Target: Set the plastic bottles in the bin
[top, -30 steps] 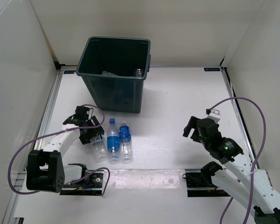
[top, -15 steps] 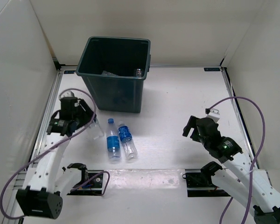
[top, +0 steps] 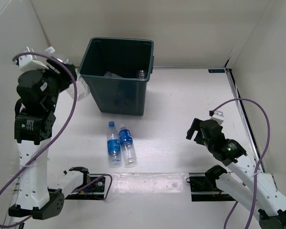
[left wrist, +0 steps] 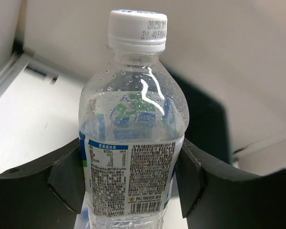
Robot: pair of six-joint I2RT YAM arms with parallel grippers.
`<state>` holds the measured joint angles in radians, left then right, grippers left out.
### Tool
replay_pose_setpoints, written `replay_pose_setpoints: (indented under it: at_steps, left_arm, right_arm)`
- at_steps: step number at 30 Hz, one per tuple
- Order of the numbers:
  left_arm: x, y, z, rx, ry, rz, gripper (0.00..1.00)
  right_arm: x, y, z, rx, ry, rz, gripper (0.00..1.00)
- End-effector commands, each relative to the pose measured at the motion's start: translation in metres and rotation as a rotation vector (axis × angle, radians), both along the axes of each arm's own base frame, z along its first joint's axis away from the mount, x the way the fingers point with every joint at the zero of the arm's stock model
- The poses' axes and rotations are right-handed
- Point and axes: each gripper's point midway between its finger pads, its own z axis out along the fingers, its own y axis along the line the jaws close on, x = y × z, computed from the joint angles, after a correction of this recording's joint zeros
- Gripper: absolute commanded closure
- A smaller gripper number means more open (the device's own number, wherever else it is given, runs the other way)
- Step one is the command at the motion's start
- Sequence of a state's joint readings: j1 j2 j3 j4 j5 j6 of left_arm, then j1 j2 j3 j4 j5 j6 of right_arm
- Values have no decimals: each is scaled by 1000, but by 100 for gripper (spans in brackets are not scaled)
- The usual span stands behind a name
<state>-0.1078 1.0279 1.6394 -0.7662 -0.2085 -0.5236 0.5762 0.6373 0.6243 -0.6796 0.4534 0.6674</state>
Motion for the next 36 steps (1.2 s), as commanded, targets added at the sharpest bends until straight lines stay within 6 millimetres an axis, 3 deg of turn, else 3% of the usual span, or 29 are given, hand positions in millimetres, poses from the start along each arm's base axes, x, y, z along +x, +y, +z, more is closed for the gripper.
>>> replay_pose_setpoints:
  at_steps: [1, 4, 5, 6, 8, 9, 11, 12, 13, 14, 16, 17, 18, 19, 21, 23, 24, 25, 27, 28, 31, 34, 35, 36]
  left_arm:
    - [24, -7, 48, 7, -166, -31, 45]
    - [57, -20, 58, -4, -204, -76, 45]
    - [55, -27, 79, -2, -254, -105, 44]
    - [79, -34, 68, 6, -216, -118, 44]
    - [85, -42, 86, 43, -257, -139, 39]
    - [104, -61, 80, 56, -237, -180, 36]
    - [99, -79, 103, 103, -269, -227, 30]
    - [126, -92, 81, 122, -210, -243, 28]
    - [125, -98, 92, 147, -231, -244, 25]
    - [139, -106, 75, 181, -181, -252, 23]
    - [158, -118, 69, 209, -155, -253, 19]
    - [161, -119, 59, 212, -112, -252, 12]
    - [160, -116, 61, 202, -98, -240, 5]
    - [169, -118, 53, 200, -78, -236, 0]
    - [172, -115, 39, 196, -34, -226, 0]
    - [170, -110, 23, 205, 8, -210, 0]
    - [164, -103, 30, 202, -11, -191, 0]
    - [166, -101, 2, 215, 55, -182, 0]
    - [143, -82, 25, 191, -6, -122, 0]
    - [138, -79, 24, 181, -9, -115, 0]
    - [91, -62, 18, 168, -44, -98, 0]
    - [75, -55, 13, 191, -73, -97, 0]
    - [55, -50, 23, 185, -105, -94, 0]
    - [50, -45, 17, 193, -89, -82, 0]
  right_arm:
    - [5, 6, 6, 12, -24, 33, 10]
    - [4, 11, 1, 9, -3, 65, 10]
    - [4, 14, 1, 16, 2, 79, 10]
    - [4, 16, -1, 16, 7, 88, 10]
    - [4, 19, -2, 16, 13, 102, 10]
    - [4, 20, -2, 15, 15, 108, 10]
    - [5, 20, -3, 11, 21, 109, 10]
    - [5, 20, -3, 10, 25, 107, 10]
    - [4, 20, -4, 9, 28, 108, 10]
    - [5, 20, -3, 13, 26, 109, 10]
    - [4, 21, -4, 11, 26, 124, 10]
    - [4, 21, -4, 11, 23, 122, 10]
    - [4, 22, -4, 15, 25, 128, 10]
    - [4, 22, -4, 14, 23, 129, 10]
    - [4, 22, -3, 15, 23, 131, 10]
    - [4, 23, -3, 17, 24, 135, 10]
    - [4, 24, -3, 17, 23, 139, 10]
    - [4, 24, -3, 17, 22, 141, 10]
    - [4, 24, -3, 19, 23, 142, 10]
    - [3, 25, -4, 18, 25, 148, 10]
    - [3, 25, -5, 19, 29, 148, 10]
    - [3, 25, -3, 23, 24, 148, 10]
    - [2, 25, -5, 20, 28, 152, 10]
    - [3, 25, -5, 20, 29, 150, 10]
